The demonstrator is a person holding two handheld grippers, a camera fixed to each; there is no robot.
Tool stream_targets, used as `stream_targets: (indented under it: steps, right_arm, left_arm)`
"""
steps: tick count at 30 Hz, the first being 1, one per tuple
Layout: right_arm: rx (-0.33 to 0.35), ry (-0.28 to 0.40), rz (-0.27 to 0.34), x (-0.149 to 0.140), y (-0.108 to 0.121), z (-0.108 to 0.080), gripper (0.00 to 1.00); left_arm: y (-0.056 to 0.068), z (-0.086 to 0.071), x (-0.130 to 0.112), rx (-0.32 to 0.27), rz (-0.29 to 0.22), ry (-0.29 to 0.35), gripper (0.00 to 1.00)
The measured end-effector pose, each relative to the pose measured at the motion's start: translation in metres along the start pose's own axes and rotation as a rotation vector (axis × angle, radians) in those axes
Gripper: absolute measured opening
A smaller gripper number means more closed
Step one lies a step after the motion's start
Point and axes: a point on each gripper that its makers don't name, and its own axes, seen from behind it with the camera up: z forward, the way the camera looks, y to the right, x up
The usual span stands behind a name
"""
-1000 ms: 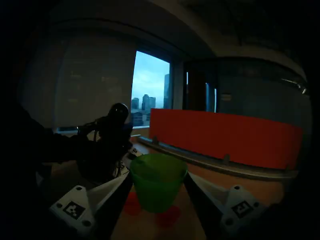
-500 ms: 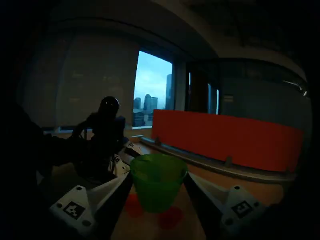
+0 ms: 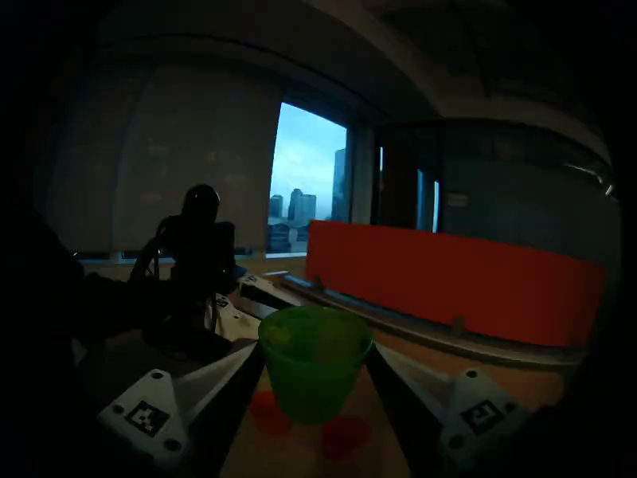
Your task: Pour water
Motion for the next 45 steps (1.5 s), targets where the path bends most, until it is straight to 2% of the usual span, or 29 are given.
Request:
stream_targets:
  steps: [17, 36, 45]
  right_arm:
    - [0.007, 0.001, -0.008, 0.005, -0.007, 0.004, 0.91]
    - [0.009, 0.0, -0.013, 0.005, -0.009, 0.005, 0.91]
    - [0.012, -0.001, -0.011, 0.004, -0.01, 0.006, 0.91]
  left_arm:
    - [0.0, -0.029, 0.039, 0.036, -0.021, 0.145, 0.89]
    - [-0.002, -0.037, 0.053, 0.042, -0.038, 0.196, 0.89]
    - [-0.001, -0.041, 0.055, 0.031, -0.027, 0.187, 0.89]
